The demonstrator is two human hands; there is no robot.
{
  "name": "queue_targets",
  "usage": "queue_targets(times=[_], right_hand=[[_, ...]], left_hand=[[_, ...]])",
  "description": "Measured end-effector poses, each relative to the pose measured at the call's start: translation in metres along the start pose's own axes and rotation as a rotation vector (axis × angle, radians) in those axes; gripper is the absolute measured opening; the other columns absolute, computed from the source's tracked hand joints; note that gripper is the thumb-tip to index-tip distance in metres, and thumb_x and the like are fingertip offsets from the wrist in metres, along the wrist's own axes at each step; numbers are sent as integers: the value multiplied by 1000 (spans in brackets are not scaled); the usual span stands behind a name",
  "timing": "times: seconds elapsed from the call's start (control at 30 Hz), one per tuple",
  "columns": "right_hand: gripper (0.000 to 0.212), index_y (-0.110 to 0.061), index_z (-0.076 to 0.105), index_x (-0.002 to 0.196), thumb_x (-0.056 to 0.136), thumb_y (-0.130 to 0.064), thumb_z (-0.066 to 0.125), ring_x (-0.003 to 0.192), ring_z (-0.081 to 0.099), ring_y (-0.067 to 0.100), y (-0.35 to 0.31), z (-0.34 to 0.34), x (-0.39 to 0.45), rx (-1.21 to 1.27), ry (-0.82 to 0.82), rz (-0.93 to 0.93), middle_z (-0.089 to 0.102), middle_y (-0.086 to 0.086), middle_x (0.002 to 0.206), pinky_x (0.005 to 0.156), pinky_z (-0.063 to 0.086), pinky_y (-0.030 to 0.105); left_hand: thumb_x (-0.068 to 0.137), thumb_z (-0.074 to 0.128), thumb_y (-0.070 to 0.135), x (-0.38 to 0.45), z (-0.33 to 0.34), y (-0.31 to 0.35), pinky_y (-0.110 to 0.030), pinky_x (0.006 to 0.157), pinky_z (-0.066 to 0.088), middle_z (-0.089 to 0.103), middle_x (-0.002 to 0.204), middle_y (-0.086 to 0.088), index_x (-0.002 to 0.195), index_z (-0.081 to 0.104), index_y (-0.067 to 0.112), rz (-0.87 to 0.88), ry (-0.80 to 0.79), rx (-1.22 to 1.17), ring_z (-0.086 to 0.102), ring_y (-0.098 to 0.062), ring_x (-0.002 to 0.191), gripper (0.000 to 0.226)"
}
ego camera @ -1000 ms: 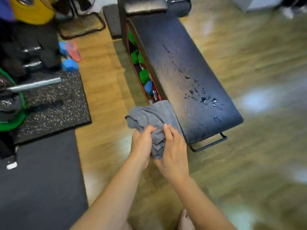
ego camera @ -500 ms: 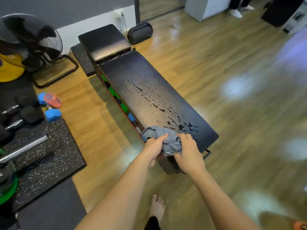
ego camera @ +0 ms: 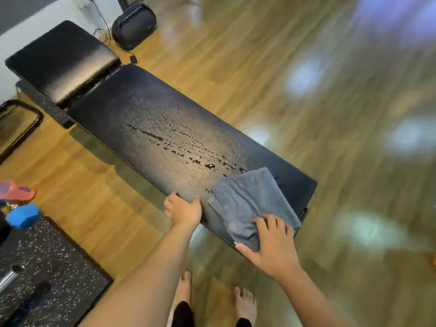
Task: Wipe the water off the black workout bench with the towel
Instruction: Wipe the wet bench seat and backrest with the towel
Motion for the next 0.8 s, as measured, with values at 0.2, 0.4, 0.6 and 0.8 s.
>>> queue_targets(times=[0.2,0.4,0.6,0.8], right_hand=[[101,-39,20,153,70,-95,30,147,3,49,-9,7,55,28,59,286,6,11,165,106,17,75],[103,-43,18,153,67,-99,25,146,-2,51,-9,30,64,-18,56,346,0,7,166,103,9,82],[107,-46,9,154,63,-102,24,147,-10,47,-4,31,56,-12,34,420,-10,3,165,102,6,83],[92,-48,2,152,75,-91,28,146,-5,50,39,9,111,38,60,560,-12,3,165,102,8,82]], left_hand=[[74,56,58,36,29,50,-61,113,-2,-18,161,-1,151,2,29,482,-58,536,-19,-26,147,98],[61,58,59,48,49,48,-66,103,-21,-40,153,-1,145,-23,37,542,-329,736,-42,-28,136,119],[51,69,60,49,47,44,-71,103,-18,-53,143,-5,137,-40,34,550,-457,843,-50,-32,129,141],[51,69,65,51,49,43,-71,102,-18,-55,140,-6,135,-43,31,574,-457,848,-51,-33,128,144]])
Point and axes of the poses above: each hand's wrist, its own x-axis towards the middle knuckle, its own z-axis out of the palm, y = z × x, the point moved 8 cm from there along x, towards the middle knuckle
